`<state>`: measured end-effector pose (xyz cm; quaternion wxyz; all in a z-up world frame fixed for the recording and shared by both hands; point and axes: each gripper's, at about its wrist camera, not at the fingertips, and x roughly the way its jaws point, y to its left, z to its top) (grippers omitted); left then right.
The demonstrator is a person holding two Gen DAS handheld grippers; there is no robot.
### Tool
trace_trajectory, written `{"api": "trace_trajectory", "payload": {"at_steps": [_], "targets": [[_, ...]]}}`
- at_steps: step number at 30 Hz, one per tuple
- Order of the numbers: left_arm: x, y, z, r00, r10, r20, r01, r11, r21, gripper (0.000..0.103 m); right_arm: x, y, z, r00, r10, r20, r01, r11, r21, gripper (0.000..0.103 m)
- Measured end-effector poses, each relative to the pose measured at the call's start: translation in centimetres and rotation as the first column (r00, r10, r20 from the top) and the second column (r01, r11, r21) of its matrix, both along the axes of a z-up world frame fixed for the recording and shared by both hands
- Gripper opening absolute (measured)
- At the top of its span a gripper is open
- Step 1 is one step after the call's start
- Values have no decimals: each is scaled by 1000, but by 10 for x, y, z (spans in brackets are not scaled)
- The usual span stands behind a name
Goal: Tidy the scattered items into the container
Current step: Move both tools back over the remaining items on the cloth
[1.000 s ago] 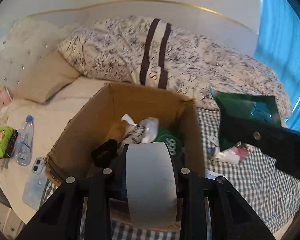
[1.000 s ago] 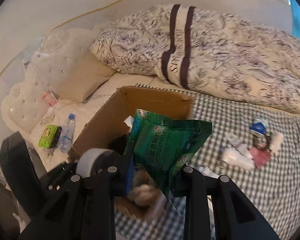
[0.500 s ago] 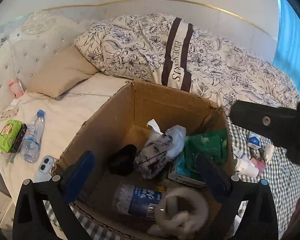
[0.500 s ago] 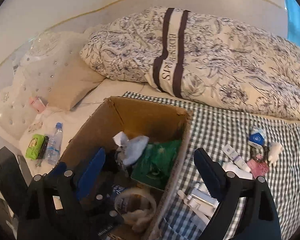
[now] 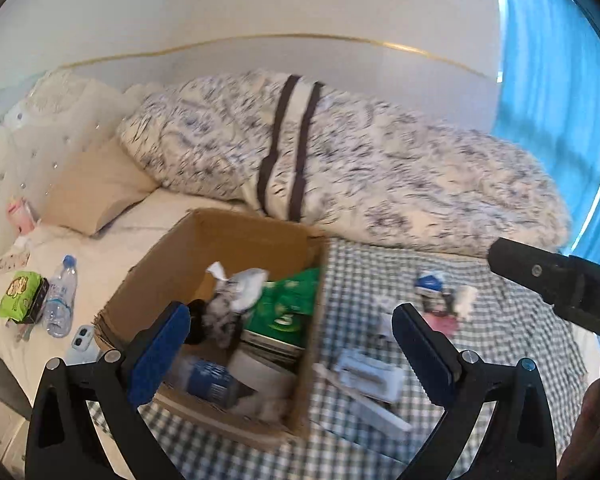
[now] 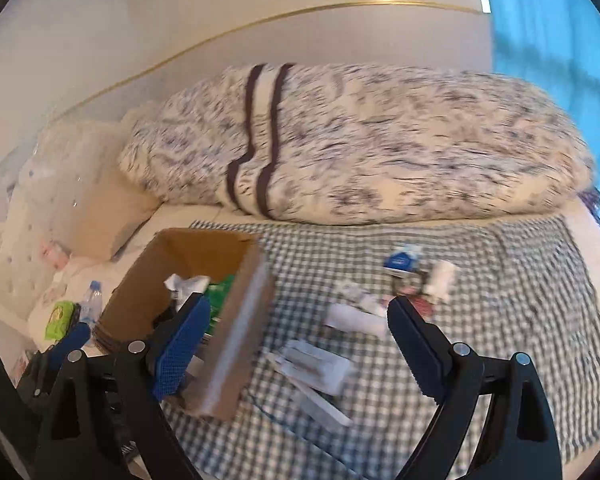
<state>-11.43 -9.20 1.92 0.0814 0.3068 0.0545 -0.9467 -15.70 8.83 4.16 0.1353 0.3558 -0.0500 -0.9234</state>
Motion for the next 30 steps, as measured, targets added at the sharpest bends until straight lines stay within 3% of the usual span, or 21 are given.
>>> {"api": "trace_trajectory", "payload": {"at_steps": [3, 7, 12, 15, 22, 30], "targets": [[16, 24, -4, 1000, -30, -6, 30, 1000, 5, 103, 22, 37, -8, 999, -43, 9, 43, 999, 14, 90], [32, 42, -22, 999, -31, -15, 32, 999, 41, 103, 47, 73, -41, 995, -80, 52, 77, 995, 60, 90], [40, 61, -53, 999, -36, 35, 34, 998, 55, 103, 63, 111, -84, 982, -125, 141, 114, 990, 85, 90], [31, 76, -68, 996, -51, 73, 48, 998, 41, 103, 56, 132, -101, 969, -162, 186, 153, 986, 59, 90], [7, 98, -107, 988, -90, 125, 88, 996, 21, 103, 38, 152, -111, 967, -208, 148, 200, 977, 69, 90], [-49, 114, -143, 975, -123, 184, 118, 992, 39, 103, -25, 163, -141, 954, -229, 192, 218, 973, 79, 89]]}}
